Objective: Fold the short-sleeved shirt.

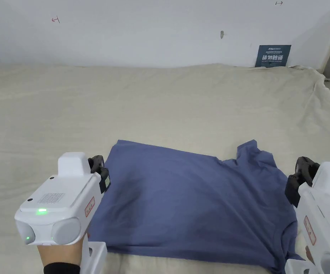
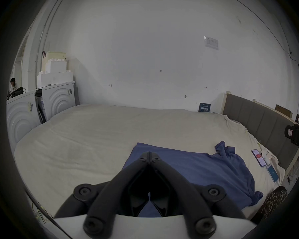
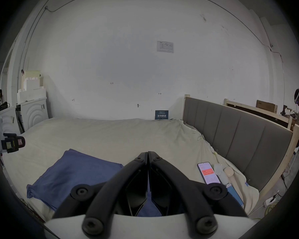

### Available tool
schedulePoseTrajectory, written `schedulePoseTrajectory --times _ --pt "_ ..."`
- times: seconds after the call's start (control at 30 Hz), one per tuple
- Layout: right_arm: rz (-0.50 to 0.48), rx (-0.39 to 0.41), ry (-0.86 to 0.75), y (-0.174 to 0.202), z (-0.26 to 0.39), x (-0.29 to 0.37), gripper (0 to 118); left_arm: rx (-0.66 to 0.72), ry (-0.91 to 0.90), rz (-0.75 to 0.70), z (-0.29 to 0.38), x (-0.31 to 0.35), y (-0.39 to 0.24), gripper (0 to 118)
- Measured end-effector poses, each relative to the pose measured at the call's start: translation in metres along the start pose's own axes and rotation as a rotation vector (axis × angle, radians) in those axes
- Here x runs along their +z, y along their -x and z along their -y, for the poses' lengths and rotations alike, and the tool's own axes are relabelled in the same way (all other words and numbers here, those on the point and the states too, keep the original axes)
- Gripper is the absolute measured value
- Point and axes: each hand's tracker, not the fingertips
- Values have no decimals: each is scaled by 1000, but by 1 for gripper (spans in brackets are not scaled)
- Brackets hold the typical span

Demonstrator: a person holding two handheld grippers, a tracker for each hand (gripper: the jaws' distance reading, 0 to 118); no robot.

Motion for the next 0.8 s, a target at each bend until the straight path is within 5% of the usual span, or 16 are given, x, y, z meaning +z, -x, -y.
schedulePoseTrajectory --times 0.67,0.73,0.8 --pt "32 15 81 9 0 -94 0 -14 347 59 -57 -270 30 0" --pt "43 14 90 9 2 -105 0 5 415 49 -53 -301 35 19" --pt "57 10 106 5 6 -120 0 85 500 31 -47 -336 44 63"
